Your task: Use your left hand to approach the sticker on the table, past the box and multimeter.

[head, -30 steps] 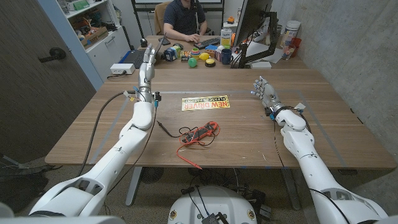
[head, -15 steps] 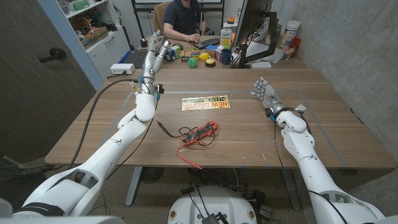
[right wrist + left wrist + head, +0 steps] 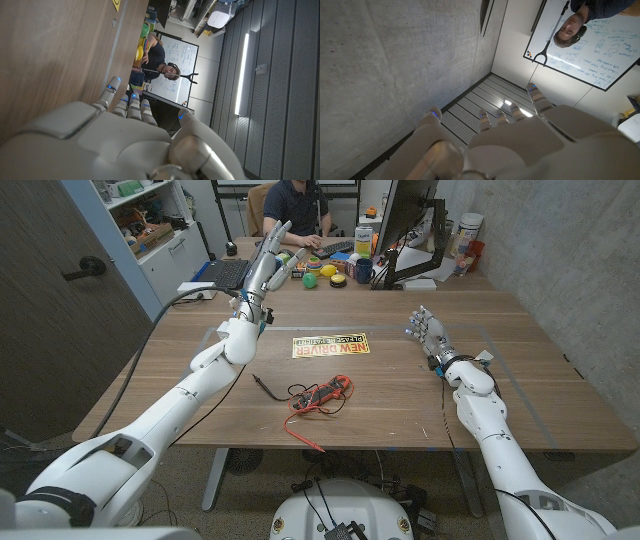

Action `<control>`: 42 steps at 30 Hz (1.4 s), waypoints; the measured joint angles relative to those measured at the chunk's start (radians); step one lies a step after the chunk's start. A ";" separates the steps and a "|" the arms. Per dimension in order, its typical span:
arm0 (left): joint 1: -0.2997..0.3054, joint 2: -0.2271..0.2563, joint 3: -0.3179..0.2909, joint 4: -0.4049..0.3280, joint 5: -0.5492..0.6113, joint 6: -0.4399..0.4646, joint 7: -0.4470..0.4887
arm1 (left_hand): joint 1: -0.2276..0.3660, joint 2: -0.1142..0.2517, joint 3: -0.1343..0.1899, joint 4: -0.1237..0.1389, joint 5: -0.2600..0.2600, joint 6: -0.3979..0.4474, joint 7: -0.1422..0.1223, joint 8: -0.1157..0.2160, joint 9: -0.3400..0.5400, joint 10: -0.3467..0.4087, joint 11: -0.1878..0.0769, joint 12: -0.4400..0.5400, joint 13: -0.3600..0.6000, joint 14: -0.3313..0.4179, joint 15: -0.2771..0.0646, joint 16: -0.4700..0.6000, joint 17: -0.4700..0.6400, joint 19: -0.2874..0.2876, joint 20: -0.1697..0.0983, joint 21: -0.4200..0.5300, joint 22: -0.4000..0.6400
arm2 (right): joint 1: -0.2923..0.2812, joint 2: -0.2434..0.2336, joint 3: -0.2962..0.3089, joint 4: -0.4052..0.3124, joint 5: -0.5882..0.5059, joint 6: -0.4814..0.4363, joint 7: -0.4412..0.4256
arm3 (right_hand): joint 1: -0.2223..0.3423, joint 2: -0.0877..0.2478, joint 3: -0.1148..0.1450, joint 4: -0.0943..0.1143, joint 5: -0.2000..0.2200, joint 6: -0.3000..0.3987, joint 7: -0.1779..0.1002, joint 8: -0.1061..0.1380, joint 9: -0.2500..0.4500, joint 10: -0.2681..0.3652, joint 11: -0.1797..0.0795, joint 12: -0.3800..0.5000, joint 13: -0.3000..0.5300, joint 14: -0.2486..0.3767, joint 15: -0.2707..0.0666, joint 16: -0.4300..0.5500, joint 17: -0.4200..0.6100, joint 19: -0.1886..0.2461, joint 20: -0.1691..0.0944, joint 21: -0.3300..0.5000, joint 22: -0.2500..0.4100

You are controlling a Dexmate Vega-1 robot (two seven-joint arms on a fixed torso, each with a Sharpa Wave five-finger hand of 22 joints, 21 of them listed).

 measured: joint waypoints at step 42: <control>-0.186 0.054 0.283 0.062 0.217 0.250 -0.489 | 0.120 0.096 0.037 -0.051 -0.031 0.013 -0.005 0.012 0.005 -0.005 -0.052 0.004 0.000 -0.007 -0.014 0.000 0.003 -0.068 0.025 -0.022 0.000 | -0.015 0.015 0.022 -0.001 0.008 0.004 0.006 | -0.008 -0.003 -0.009 0.009 0.000 0.005 0.005 0.000 0.000 0.009 -0.009 0.000 0.000 0.006 0.005 0.000 0.000 -0.002 0.048 -0.015 0.000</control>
